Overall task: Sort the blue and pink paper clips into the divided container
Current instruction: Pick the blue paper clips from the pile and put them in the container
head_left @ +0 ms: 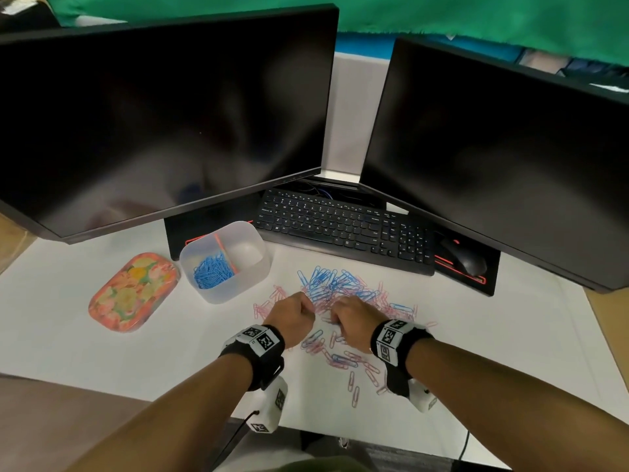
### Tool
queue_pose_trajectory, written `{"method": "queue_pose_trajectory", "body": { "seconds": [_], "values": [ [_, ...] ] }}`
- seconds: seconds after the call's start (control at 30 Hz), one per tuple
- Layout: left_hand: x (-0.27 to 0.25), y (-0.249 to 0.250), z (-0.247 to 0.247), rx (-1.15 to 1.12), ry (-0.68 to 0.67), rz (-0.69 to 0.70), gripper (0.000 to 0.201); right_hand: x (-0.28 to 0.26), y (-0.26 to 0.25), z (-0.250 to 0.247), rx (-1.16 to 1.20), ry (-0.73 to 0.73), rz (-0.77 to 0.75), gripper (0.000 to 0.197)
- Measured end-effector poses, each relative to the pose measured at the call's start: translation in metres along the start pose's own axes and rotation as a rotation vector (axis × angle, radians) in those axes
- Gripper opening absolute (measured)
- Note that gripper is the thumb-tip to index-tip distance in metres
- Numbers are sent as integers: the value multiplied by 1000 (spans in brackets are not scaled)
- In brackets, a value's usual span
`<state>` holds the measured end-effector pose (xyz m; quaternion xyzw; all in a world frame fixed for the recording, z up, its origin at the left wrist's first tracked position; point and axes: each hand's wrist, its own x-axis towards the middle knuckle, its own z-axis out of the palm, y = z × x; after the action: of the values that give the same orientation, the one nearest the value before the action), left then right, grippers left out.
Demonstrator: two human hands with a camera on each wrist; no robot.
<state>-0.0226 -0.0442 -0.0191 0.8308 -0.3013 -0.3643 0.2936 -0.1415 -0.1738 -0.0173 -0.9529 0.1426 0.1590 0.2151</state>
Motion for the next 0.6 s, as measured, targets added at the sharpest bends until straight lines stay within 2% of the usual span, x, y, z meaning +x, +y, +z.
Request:
{"method": "queue_pose_trajectory", "body": {
  "seconds": [0.13, 0.33, 0.5, 0.6],
  "values": [
    [0, 2, 3, 57, -13, -21, 10, -4, 4, 1, 27, 48, -3, 20],
    [-1, -4, 12, 335, -88, 50, 12, -10, 8, -11, 202, 154, 80, 14],
    [5, -2, 18, 447, -86, 76, 11, -16, 15, -19, 587, 218, 261, 19],
    [8, -1, 19, 483, -117, 75, 16, -22, 22, -24, 700, 231, 337, 27]
  ]
}}
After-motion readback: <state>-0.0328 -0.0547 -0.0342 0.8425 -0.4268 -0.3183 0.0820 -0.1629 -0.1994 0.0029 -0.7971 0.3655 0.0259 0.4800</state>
